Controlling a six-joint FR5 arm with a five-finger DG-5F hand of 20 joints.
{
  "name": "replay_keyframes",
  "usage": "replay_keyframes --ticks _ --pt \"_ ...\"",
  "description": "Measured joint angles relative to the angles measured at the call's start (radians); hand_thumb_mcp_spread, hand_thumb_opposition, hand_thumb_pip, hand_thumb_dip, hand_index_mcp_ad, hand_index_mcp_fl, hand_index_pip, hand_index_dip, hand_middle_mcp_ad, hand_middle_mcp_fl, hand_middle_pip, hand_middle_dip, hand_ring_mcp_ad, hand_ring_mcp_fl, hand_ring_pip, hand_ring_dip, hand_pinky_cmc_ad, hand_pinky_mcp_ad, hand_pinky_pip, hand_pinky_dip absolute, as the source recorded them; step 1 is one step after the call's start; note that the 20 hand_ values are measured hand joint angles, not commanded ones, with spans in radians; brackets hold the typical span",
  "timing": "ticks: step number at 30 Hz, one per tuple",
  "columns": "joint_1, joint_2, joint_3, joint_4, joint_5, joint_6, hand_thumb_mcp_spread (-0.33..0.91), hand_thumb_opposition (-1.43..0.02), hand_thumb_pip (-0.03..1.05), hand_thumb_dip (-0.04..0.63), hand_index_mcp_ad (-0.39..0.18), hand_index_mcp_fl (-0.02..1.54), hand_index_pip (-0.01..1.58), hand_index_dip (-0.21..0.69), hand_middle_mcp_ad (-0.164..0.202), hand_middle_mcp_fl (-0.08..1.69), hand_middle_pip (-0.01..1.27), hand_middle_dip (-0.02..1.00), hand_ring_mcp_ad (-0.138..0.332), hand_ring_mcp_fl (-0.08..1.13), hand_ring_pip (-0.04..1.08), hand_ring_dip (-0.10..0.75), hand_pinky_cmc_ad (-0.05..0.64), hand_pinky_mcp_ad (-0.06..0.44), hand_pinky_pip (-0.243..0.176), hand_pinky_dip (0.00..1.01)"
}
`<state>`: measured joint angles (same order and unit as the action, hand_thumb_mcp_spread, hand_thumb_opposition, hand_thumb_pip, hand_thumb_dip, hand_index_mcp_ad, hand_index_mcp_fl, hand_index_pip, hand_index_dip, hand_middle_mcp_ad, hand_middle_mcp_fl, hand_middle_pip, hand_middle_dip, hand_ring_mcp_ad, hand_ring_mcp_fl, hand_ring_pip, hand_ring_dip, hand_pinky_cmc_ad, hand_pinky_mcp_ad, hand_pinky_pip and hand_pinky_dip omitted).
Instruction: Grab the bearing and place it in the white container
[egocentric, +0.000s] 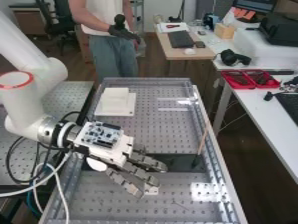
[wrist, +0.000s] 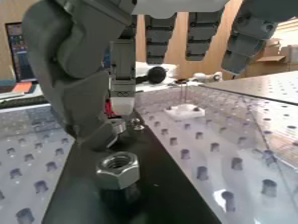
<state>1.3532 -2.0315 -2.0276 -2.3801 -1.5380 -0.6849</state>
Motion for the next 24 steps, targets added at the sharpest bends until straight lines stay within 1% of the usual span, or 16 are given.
replay_keyframes --ticks 11,15,24 --pt "-0.002 -0.004 0.007 -0.012 -0.003 -0.005 0.46 -0.88 0.57 0.349 -0.122 0.00 1.42 0.344 0.003 -0.01 0.14 0.14 0.147 0.00 0.09 0.042 0.394 0.293 -0.089 0.18" --pt "-0.002 -0.005 0.009 -0.015 -0.003 -0.006 0.46 -0.88 0.57 0.349 -0.122 0.01 1.41 0.328 0.003 -0.01 0.14 0.14 0.147 0.00 0.09 0.042 0.394 0.295 -0.089 0.18" --pt "-0.002 -0.007 0.012 -0.021 -0.007 -0.010 0.46 -0.88 0.57 0.349 -0.122 0.04 1.42 0.323 0.003 -0.01 0.14 0.14 0.147 0.00 0.09 0.042 0.394 0.295 -0.089 0.18"
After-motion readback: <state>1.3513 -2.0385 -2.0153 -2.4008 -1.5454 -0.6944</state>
